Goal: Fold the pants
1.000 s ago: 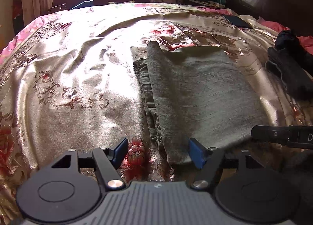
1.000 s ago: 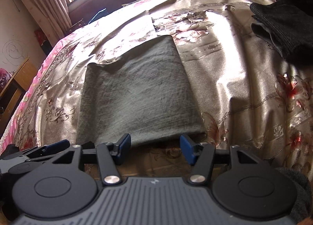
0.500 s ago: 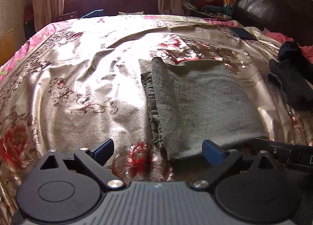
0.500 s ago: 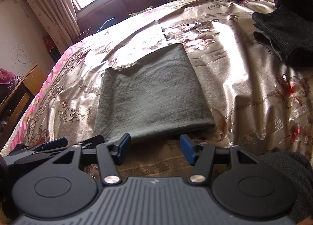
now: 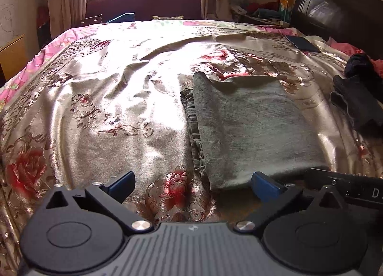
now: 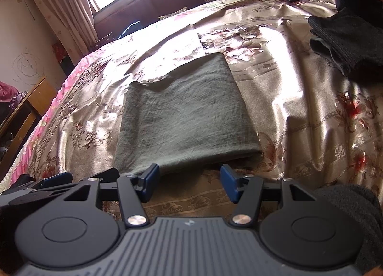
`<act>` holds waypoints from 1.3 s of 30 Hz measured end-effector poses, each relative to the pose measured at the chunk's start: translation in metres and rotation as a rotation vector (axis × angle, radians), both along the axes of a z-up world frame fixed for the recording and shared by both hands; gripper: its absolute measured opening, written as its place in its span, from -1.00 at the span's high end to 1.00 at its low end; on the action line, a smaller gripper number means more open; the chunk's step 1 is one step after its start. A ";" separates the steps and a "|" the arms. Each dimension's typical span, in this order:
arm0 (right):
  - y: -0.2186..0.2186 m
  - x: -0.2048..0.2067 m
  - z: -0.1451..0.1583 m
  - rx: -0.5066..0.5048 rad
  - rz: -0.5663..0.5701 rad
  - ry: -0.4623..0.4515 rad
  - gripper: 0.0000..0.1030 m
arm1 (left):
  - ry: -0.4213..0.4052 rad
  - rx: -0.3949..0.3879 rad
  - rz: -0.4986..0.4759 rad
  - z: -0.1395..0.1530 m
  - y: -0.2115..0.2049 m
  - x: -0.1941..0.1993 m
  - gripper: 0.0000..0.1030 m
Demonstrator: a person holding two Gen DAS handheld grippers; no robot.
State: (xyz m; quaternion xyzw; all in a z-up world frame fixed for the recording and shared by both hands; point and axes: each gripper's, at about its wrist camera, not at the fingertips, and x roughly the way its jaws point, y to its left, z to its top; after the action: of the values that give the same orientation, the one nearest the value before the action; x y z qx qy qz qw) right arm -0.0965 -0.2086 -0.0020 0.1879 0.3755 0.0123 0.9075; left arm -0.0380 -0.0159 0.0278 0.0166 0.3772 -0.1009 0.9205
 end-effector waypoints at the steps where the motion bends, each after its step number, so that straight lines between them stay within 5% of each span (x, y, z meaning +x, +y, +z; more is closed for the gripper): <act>1: 0.001 0.000 0.000 -0.003 -0.001 0.003 -0.12 | 0.004 0.004 0.007 0.000 0.000 0.000 -1.00; 39: 0.007 0.005 -0.007 -0.024 0.027 0.055 -0.12 | 0.006 0.018 0.004 0.001 -0.001 -0.005 -1.00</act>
State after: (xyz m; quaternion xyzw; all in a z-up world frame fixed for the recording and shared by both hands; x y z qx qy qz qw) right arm -0.0914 -0.2017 -0.0086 0.1720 0.4030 0.0149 0.8988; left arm -0.0430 -0.0167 0.0284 0.0237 0.3808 -0.0959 0.9193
